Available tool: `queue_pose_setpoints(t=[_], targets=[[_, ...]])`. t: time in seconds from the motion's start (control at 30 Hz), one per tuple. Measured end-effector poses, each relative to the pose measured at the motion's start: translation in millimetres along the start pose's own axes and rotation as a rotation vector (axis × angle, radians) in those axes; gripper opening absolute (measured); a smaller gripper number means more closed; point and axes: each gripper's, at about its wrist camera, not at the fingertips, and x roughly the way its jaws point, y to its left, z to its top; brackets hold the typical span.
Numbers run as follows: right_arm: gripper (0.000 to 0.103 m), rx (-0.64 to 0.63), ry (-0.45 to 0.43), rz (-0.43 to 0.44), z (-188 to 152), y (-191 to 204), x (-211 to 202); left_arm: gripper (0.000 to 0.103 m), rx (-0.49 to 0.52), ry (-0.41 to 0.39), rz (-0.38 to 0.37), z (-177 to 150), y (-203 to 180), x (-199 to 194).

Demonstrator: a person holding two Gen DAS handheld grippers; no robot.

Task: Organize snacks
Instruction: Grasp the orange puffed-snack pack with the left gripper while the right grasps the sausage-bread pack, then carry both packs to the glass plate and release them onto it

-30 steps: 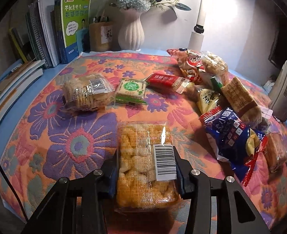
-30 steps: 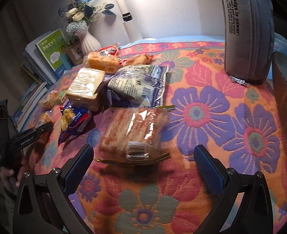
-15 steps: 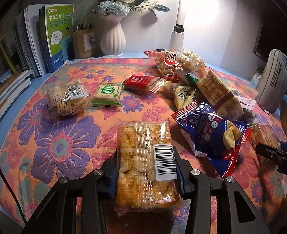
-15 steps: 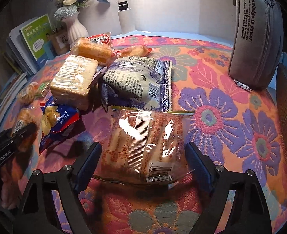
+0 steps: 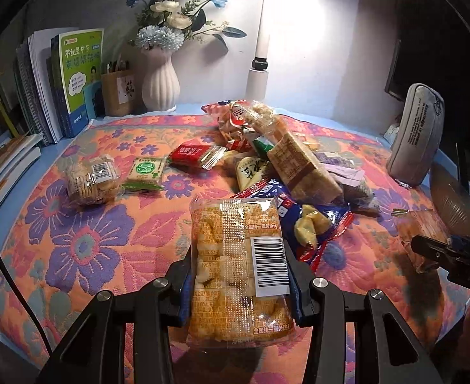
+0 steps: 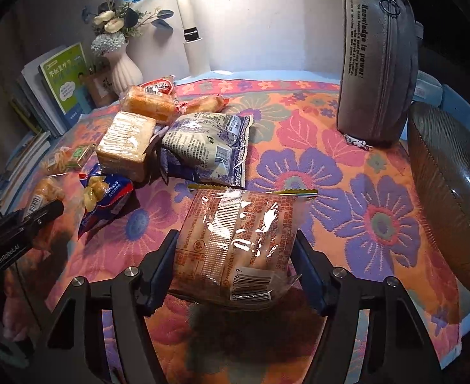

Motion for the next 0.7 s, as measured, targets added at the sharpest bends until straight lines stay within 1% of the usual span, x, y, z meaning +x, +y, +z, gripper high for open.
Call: queue_pose_setpoints(t=[0.2,0.37,0.53,0.6,0.7], targets=[[0.067,0.008,-0.059,0.022,4,-6,-24,0.044,0.015,-0.037,-0.007,7,-20,-17],[0.067,0.046,-0.126,0.022,12,-27,-52,0.044,0.037,-0.065,-0.040,21,-46,-29],[0.067,0.125,-0.200,-0.043,15,-73,-84,0.044,0.125,-0.103,-0.105,42,-100,-36],[0.067,0.170,-0.214,-0.082,14,-98,-96,0.044,0.167,-0.107,-0.154,50,-130,-35],[0.067,0.248,-0.219,-0.143,12,-138,-106,0.044,0.224,-0.089,-0.240,59,-178,-28]])
